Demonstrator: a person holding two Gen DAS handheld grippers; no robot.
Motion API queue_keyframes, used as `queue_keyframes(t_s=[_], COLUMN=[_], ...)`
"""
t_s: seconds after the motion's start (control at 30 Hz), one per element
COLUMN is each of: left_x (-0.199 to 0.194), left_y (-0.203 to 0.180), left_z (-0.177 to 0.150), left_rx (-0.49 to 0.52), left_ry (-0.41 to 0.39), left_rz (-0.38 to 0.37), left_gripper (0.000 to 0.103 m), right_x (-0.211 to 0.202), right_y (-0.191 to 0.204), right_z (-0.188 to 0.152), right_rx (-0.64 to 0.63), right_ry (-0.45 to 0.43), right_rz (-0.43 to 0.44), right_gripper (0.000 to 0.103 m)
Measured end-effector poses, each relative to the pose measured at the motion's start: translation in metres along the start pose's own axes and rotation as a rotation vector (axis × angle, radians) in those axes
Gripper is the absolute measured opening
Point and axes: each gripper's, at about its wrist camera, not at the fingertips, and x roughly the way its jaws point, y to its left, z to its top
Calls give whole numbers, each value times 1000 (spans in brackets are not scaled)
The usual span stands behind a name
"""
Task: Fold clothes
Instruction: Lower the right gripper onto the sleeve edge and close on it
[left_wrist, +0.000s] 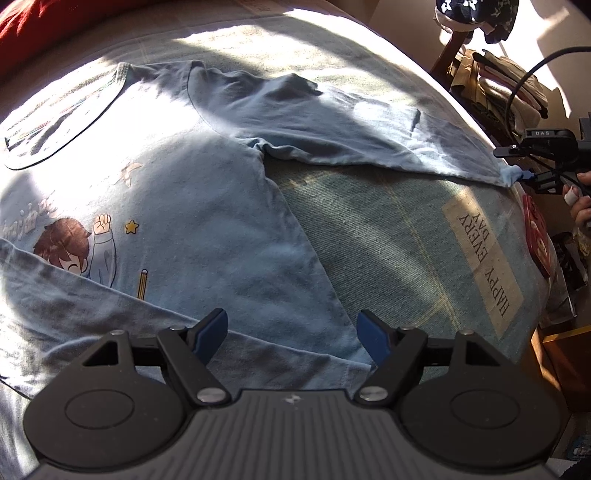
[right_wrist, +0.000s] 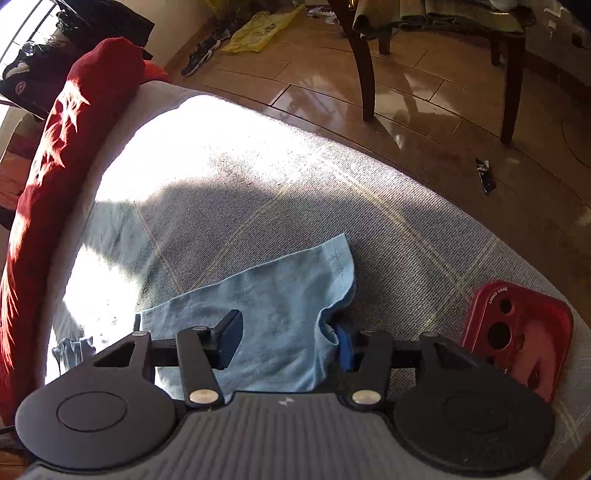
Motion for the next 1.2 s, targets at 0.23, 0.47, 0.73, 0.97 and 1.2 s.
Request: queue_keyframes(t_s=[0.23,0.47,0.73,0.97,1.2], left_x=[0,-2,-4,-6,-9], left_y=[-2,-5,-8,-3,-4], left_z=[0,0,-2,-11,-11], left_rx=[8,12,10,-8,-15], left_ry=[-3,-3,-17,-11,-18], left_rz=[-3,5,-1,8,8], left_gripper=[77,77,77,77,77], right_x=[-5,-4,-8,2,0], right_y=[-23,-33,-7,-22,-21], right_z=[-7,-12,-10,-9,-6], right_rx=[44,105,-27,25,57], right_ry=[20,-2,26,3,-24], right_rz=[11,50,23,30,35], right_gripper=[15,6,16,16,7])
